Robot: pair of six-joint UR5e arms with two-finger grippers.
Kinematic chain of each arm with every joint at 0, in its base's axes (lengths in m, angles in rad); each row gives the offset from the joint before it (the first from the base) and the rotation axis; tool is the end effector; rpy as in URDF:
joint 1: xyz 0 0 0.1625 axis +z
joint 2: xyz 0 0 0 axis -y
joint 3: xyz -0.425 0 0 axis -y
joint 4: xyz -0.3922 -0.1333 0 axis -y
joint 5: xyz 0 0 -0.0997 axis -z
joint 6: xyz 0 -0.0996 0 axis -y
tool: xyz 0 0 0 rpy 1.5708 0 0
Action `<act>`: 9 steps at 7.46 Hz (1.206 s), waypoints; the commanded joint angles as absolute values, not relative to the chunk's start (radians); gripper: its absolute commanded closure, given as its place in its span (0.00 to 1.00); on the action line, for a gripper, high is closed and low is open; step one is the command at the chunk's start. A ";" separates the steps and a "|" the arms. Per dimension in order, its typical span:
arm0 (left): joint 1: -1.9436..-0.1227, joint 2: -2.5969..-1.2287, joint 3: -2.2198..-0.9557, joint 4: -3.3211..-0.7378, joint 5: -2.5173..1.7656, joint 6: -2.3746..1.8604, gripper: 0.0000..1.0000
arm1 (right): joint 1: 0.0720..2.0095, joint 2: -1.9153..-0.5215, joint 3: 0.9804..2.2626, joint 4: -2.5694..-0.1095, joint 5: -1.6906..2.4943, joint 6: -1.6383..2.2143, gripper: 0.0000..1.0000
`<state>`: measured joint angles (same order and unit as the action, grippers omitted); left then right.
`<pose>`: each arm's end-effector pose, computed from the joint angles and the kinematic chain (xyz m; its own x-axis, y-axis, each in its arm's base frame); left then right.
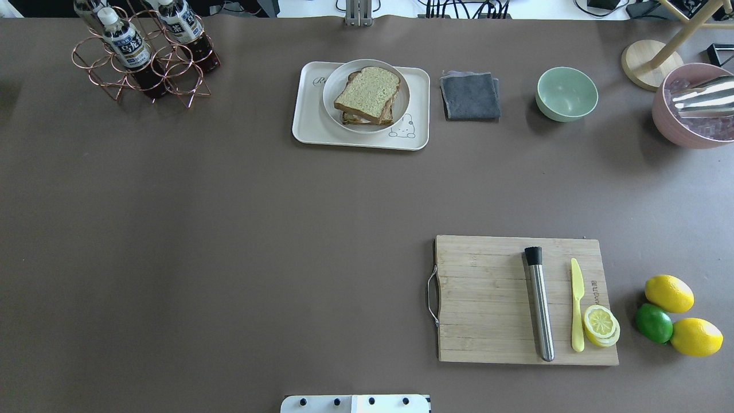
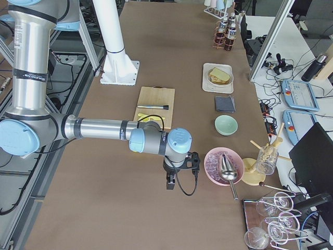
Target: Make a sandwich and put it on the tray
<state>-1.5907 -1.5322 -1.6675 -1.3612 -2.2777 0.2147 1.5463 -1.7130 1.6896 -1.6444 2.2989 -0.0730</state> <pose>-0.0778 -0.4608 0.6543 0.7451 0.1000 -0.6595 -0.1423 0.9898 -0.0107 0.0566 -0.4254 0.6760 0.7440 -0.0265 0.6676 0.0789 0.9957 -0.0483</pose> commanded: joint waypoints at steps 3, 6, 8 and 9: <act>-1.591 -1.529 -1.661 -1.361 -2.279 0.210 0.02 | 1.546 -1.715 1.694 -1.631 2.298 -0.072 0.00; -1.591 -1.529 -1.658 -1.361 -2.281 0.210 0.02 | 1.546 -1.718 1.694 -1.631 2.298 -0.074 0.00; -1.591 -1.529 -1.658 -1.361 -2.281 0.210 0.02 | 1.546 -1.718 1.689 -1.631 2.298 -0.074 0.00; -1.591 -1.529 -1.658 -1.361 -2.281 0.210 0.02 | 1.546 -1.717 1.689 -1.631 2.298 -0.075 0.00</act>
